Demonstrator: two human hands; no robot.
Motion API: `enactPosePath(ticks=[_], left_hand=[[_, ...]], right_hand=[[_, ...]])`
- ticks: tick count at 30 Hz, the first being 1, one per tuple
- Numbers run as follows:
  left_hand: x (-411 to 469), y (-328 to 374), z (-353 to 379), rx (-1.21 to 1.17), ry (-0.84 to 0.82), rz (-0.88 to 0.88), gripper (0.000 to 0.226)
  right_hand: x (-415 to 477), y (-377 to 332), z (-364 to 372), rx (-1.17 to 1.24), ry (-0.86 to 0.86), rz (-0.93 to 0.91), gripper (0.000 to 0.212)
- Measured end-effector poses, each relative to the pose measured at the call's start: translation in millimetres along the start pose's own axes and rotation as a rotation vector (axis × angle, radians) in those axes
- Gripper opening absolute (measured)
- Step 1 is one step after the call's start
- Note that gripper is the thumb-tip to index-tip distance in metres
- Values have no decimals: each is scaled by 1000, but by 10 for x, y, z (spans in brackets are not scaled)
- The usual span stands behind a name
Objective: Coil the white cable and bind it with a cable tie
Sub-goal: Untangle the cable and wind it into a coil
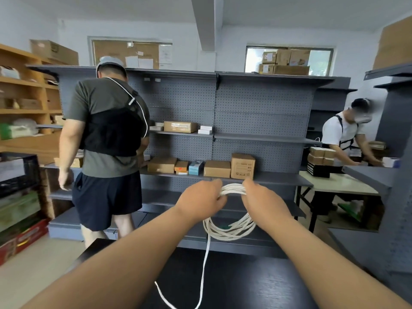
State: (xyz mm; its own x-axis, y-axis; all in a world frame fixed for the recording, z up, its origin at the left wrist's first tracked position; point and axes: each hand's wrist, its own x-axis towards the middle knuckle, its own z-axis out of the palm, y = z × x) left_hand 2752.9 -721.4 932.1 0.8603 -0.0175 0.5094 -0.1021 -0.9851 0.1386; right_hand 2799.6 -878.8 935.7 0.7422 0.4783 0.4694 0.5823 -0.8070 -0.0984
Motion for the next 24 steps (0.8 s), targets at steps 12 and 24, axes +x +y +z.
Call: enactPosePath(ticks=[12,24], left_hand=[[-77,-209,67,-560,-45,-134,21],[24,-179,94,-527,191,-147,18]], right_hand=[[-18,181,145,455,131,215,23],[-26,176,219,595,252,271,20]])
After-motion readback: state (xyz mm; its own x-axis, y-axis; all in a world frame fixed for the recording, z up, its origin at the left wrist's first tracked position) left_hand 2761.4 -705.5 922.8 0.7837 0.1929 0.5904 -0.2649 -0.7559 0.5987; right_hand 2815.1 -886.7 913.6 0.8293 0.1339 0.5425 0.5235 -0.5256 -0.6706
